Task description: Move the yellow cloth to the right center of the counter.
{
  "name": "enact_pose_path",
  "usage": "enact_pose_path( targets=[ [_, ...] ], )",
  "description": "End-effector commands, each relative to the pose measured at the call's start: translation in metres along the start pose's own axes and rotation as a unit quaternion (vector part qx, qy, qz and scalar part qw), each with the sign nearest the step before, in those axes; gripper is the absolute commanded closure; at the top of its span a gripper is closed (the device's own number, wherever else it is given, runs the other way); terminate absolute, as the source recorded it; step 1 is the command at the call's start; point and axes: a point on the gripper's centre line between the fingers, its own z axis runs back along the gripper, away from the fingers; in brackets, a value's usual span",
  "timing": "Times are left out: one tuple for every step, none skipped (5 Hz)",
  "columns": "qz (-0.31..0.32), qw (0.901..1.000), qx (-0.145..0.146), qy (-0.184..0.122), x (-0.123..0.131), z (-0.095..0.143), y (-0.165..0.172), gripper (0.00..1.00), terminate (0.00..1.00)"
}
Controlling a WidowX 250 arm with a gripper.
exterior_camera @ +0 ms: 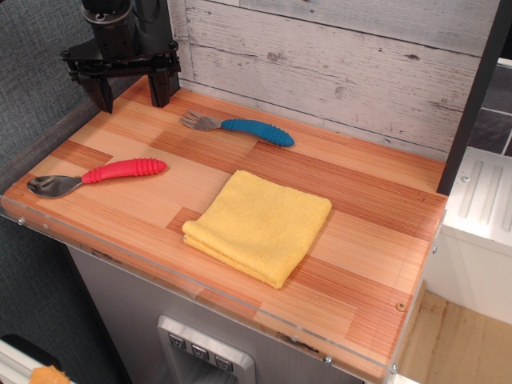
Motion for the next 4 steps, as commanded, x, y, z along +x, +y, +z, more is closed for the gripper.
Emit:
enact_pose_path(
  targets=[
    [0.000, 1.0000, 0.000, 0.000, 0.000, 0.000, 0.000, 0.00, 0.00],
    [-0.032, 0.9995, -0.004, -0.002, -0.010, 0.008, -0.010, 0.00, 0.00],
    [-0.053, 0.9985, -0.014, 0.004, -0.031, 0.014, -0.025, 0.00, 0.00],
    [-0.097, 0.9944, -0.039, 0.017, -0.053, 0.016, -0.051, 0.00, 0.00]
  ],
)
